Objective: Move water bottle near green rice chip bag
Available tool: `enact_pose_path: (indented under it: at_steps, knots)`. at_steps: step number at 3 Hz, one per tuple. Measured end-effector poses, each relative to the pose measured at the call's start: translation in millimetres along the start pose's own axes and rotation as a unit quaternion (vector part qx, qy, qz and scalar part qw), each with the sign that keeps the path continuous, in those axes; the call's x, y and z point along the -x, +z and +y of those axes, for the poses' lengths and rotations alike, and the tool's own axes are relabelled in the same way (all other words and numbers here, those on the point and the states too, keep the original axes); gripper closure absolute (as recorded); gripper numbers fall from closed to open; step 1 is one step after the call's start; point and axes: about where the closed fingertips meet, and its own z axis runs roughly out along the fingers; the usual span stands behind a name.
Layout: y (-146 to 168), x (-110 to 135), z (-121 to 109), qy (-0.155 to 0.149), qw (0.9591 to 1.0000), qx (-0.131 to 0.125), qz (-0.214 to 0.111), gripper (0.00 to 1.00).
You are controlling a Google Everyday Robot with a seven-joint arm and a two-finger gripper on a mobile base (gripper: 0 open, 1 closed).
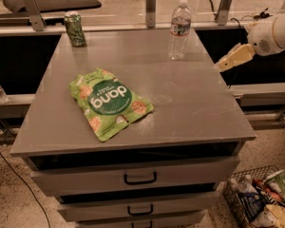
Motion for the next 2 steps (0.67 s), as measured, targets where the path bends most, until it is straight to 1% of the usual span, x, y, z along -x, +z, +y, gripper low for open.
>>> enact_pose_path:
  at_steps: [1, 2]
  knots:
    - [32.2, 12.4, -7.0, 0.008, 0.999, 0.01, -0.043, 0.0]
    - [74.7, 40.8, -14.3, 0.011, 0.9952, 0.018, -0.095, 0.0]
